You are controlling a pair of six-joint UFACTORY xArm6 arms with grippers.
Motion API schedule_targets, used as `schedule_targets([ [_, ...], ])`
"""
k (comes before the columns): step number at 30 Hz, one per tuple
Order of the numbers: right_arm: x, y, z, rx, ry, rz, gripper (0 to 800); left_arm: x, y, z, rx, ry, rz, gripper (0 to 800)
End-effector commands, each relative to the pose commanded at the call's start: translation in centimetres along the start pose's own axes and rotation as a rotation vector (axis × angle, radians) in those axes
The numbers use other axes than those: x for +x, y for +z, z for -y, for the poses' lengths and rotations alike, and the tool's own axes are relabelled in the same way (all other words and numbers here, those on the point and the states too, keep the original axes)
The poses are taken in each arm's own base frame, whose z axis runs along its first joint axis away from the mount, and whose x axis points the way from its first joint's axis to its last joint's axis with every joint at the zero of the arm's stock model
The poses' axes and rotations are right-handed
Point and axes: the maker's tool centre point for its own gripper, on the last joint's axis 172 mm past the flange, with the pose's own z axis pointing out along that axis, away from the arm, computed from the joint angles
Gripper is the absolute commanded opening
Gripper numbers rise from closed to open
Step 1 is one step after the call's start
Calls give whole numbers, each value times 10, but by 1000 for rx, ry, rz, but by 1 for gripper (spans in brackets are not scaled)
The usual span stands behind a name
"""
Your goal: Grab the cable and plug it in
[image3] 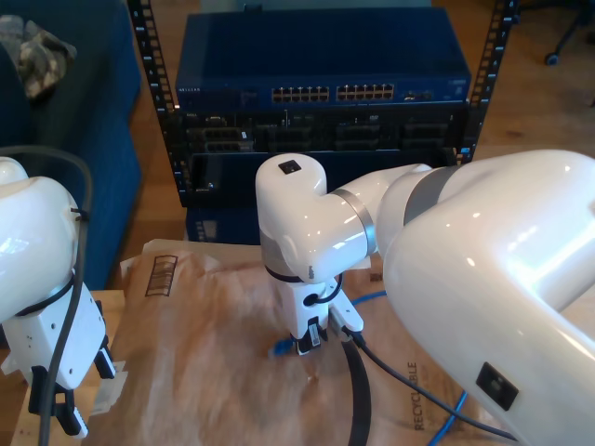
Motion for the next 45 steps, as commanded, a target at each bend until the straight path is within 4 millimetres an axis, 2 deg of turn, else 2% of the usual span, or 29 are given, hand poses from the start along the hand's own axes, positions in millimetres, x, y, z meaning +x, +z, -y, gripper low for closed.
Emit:
schedule_targets([
  [5,-1,-11,1,18,3,6,29,0,-12,-7,-26,1,-7,800],
  [9,0,-31,5,53,15,17,27,-7,-27,-18,-62,8,6,800],
  [12,5,-45,4,75,31,28,26,-35,-39,-27,-88,40,50,800],
  [15,19,-66,-1,100,89,67,26,-57,-50,-38,-118,58,93,800],
  [16,26,-73,-3,108,116,84,24,-65,-52,-41,-118,69,106,800],
  [19,51,-92,-8,135,204,131,21,-90,-75,-56,-167,94,153,800],
  [24,86,-114,-27,170,339,205,16,-140,-97,-68,-152,90,341,800],
  [26,86,-126,-38,175,373,247,14,-153,-110,-77,-164,89,396,800],
  [29,81,-151,-46,198,414,317,11,-173,-140,-88,-221,99,464,800],
  [33,75,-173,-54,191,489,435,8,-197,-161,-92,-244,76,564,799],
  [38,76,-201,-62,187,545,532,8,-239,-192,-90,-265,102,607,799],
  [42,95,-227,-70,196,602,591,8,-259,-231,-90,-321,134,608,799],
  [45,100,-253,-66,230,592,596,8,-271,-260,-86,-351,150,621,799],
])
